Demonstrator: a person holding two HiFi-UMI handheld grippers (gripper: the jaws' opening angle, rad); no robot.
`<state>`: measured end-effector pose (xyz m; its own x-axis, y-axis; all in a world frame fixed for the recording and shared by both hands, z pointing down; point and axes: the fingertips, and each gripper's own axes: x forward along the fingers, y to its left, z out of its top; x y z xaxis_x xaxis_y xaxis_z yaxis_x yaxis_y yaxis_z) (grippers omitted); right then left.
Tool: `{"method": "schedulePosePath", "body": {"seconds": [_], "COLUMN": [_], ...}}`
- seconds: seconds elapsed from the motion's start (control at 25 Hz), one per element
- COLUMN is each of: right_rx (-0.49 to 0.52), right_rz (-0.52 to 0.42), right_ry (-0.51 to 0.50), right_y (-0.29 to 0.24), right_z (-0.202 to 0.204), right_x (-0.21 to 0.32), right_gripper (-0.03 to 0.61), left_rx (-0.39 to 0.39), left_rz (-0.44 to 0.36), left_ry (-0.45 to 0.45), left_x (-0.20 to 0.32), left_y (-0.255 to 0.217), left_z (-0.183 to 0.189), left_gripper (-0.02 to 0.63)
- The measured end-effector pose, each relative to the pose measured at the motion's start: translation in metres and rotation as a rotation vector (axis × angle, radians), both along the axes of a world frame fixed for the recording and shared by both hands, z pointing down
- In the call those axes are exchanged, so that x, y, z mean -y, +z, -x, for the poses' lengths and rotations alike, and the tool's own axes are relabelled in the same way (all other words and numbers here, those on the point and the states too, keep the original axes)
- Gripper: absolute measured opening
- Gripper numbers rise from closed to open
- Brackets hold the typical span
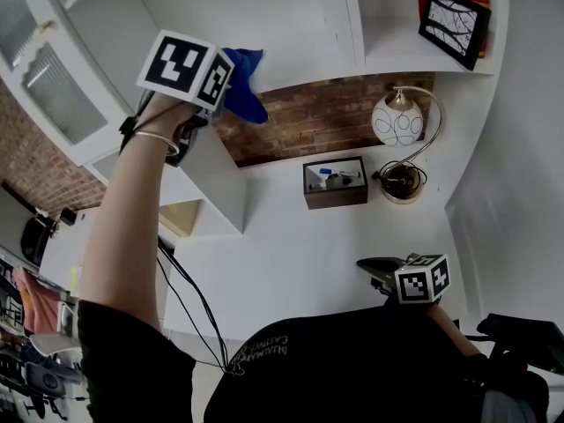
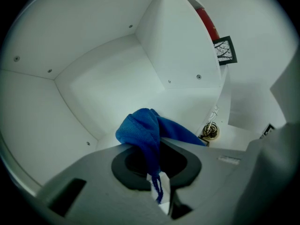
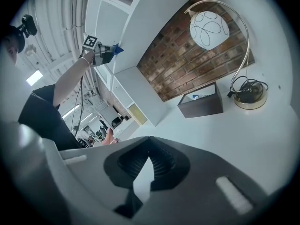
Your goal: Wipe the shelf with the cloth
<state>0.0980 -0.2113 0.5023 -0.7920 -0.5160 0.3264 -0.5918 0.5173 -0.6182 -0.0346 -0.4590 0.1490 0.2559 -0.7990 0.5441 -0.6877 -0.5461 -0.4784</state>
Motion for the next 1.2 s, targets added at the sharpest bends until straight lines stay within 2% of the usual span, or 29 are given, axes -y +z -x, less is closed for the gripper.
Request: {"method": "schedulePosePath", "body": {"seconds": [1.2], "right_rx": [-0.001], "right_rz": [0.030], "right_ry": [-0.005], "right_y": [0.009], "right_z": [-0.011], "right_x": [-0.004], "right_gripper": [0.008], "left_rx": [-0.017], "left_rz": [-0.007], "left_ry": [0.084], "left_x": [-0.007], "left_y": [-0.001], "left_z": [-0.062], "left_gripper": [0.021]}}
